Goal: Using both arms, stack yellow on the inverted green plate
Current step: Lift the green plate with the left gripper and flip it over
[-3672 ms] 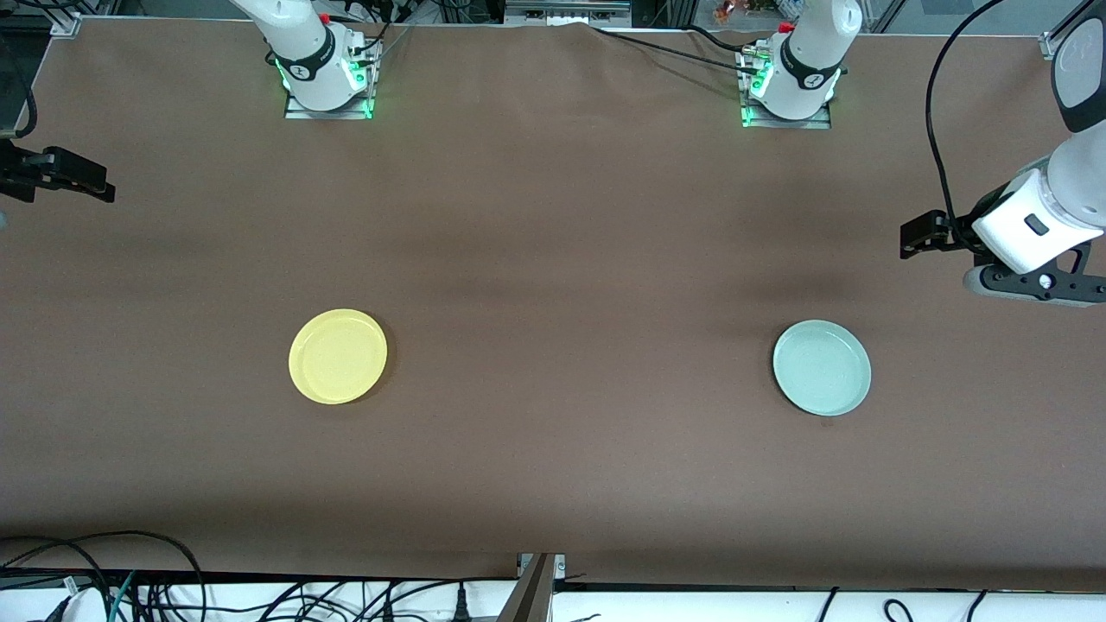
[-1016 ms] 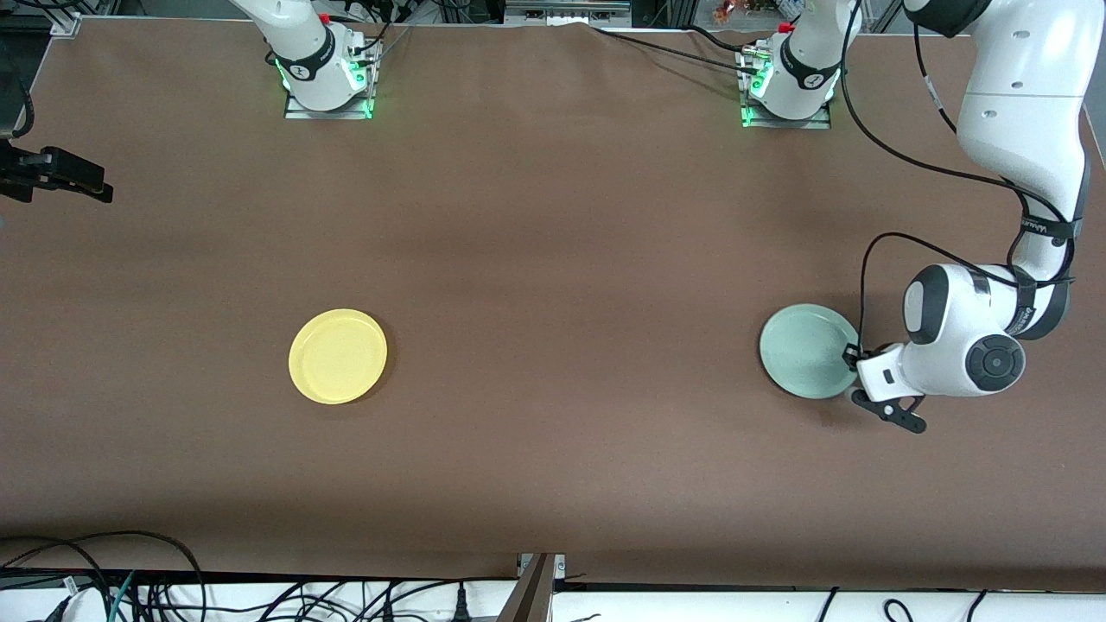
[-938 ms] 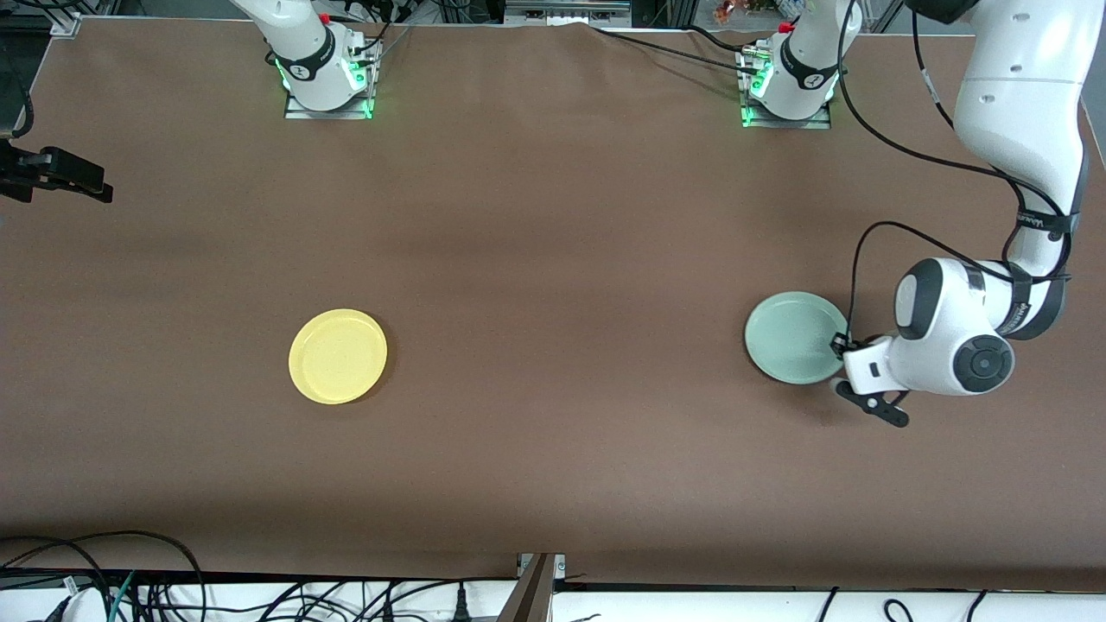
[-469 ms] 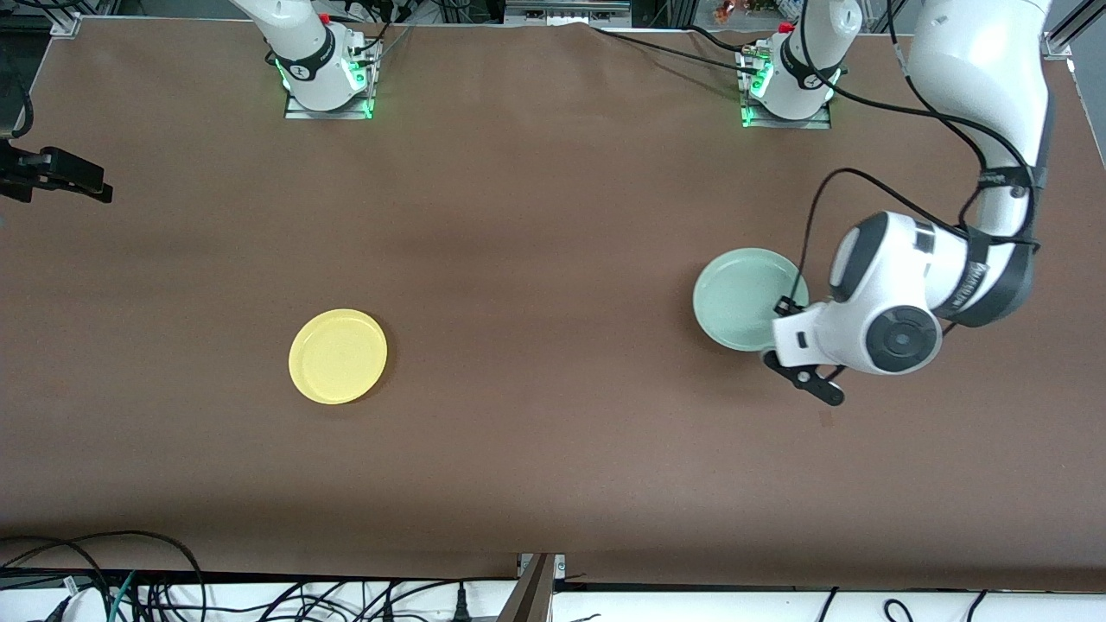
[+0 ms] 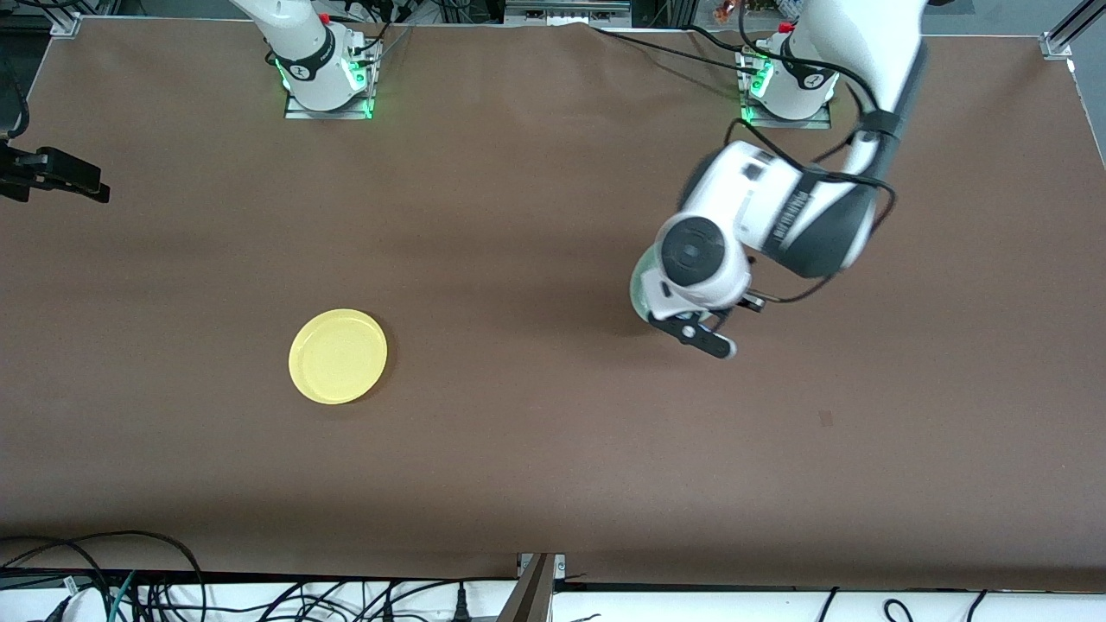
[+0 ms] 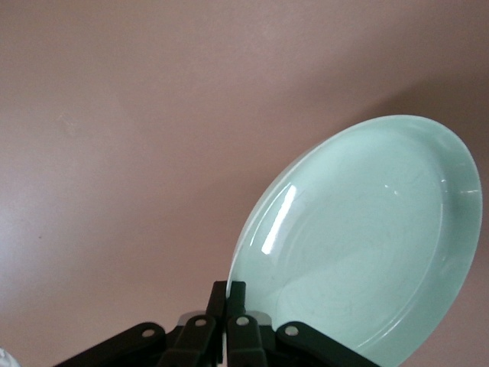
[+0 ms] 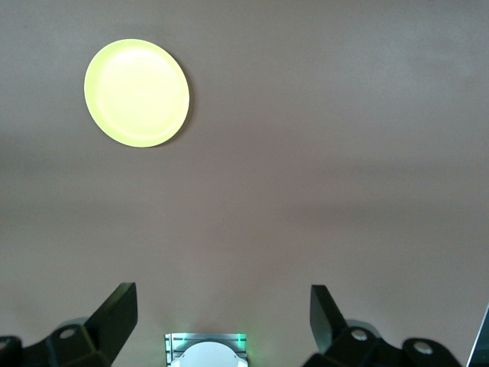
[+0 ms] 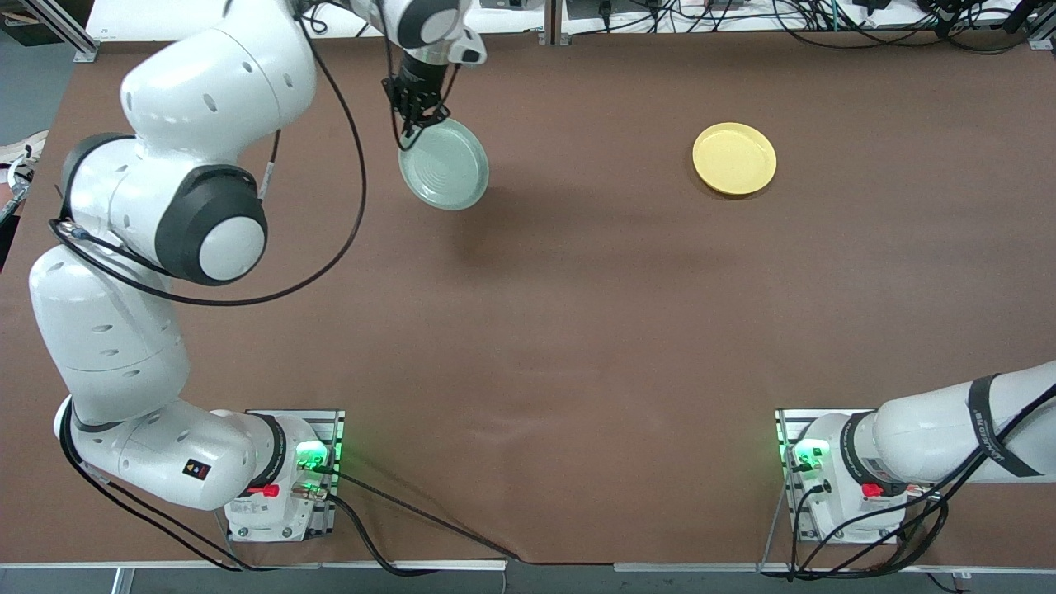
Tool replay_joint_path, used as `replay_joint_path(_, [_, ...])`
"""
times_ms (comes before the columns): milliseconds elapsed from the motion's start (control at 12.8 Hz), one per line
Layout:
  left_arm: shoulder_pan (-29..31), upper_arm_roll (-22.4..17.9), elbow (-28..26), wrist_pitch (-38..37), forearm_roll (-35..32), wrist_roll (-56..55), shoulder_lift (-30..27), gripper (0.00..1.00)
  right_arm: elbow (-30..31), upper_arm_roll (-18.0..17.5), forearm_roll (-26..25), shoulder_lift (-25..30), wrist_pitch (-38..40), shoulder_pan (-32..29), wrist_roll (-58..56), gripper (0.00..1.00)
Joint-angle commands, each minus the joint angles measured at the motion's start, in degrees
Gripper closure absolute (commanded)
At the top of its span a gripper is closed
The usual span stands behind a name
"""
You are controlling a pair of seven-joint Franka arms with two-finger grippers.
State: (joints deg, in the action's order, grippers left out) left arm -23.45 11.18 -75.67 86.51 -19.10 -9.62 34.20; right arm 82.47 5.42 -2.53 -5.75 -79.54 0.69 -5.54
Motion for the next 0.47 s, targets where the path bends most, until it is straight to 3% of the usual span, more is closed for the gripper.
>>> replay_joint_path(0, [-4.48, -1.16, 3.16, -1.52, -8.53, -5.56, 1.40, 1.00, -1.17, -0.23, 0.78, -0.49, 0.44, -0.78, 0.53, 0.00])
replay_joint_path(391, [-13.89, -1.25, 3.17, -1.43, -29.81, -16.37, 5.26, 1.00, -1.17, -0.23, 0.86, -0.49, 0.44, -0.87, 0.44, 0.00])
